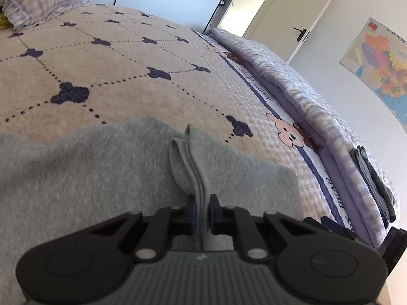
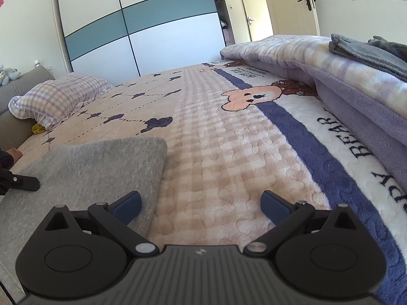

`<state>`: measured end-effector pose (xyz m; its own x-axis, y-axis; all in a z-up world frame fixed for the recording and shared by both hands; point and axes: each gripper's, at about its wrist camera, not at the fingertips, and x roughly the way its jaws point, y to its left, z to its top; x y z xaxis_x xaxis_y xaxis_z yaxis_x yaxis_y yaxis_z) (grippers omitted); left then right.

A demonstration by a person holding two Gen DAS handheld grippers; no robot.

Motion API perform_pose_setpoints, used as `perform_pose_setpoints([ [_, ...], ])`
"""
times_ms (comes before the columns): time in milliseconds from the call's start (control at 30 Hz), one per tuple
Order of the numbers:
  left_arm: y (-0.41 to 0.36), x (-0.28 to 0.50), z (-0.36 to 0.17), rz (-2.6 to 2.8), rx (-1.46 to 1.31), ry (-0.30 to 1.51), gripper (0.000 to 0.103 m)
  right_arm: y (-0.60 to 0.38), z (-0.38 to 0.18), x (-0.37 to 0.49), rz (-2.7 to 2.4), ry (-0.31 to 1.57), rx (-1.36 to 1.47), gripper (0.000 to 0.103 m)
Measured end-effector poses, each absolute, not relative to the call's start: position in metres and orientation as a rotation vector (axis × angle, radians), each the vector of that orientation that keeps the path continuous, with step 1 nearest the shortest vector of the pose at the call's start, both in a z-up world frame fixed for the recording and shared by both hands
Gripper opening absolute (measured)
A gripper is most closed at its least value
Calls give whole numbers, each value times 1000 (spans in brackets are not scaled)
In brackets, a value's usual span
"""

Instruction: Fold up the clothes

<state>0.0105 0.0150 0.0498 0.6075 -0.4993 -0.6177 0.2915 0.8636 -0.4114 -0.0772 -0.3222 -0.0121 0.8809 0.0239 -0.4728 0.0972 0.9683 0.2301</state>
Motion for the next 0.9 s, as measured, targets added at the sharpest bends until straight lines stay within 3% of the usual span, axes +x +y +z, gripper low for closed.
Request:
perform_pose_setpoints([
  [133, 28, 18, 47, -449, -262, 800, 10, -321, -12, -76, -43, 495, 244, 103],
  [200, 23, 22, 30, -480, -241, 872, 12, -320, -12, -76, -49, 498, 234, 103],
  [367, 30, 18, 30, -438, -278, 854, 20, -319, -11, -76, -52, 502, 229, 103],
  [400, 28, 16, 37, -423, -241, 835, 27, -319, -11, -76, -53, 502, 229, 103],
  [467, 26, 10, 51, -415, -176, 796, 57, -319, -11, -76, -56, 501, 232, 103],
  [567, 26, 2, 69, -426, -113, 750, 66, -319, -8, -77, -74, 503, 246, 100],
  [767, 1, -18, 77, -595, -45, 721, 68, -310, 24, -72, 12, 486, 324, 81],
  [833, -10, -14, 64, -613, 5, 763, 68, -294, 37, -56, 113, 516, 273, 63],
  [900, -15, -10, 49, -610, 27, 815, 69, -277, 44, -37, 191, 556, 195, 55],
])
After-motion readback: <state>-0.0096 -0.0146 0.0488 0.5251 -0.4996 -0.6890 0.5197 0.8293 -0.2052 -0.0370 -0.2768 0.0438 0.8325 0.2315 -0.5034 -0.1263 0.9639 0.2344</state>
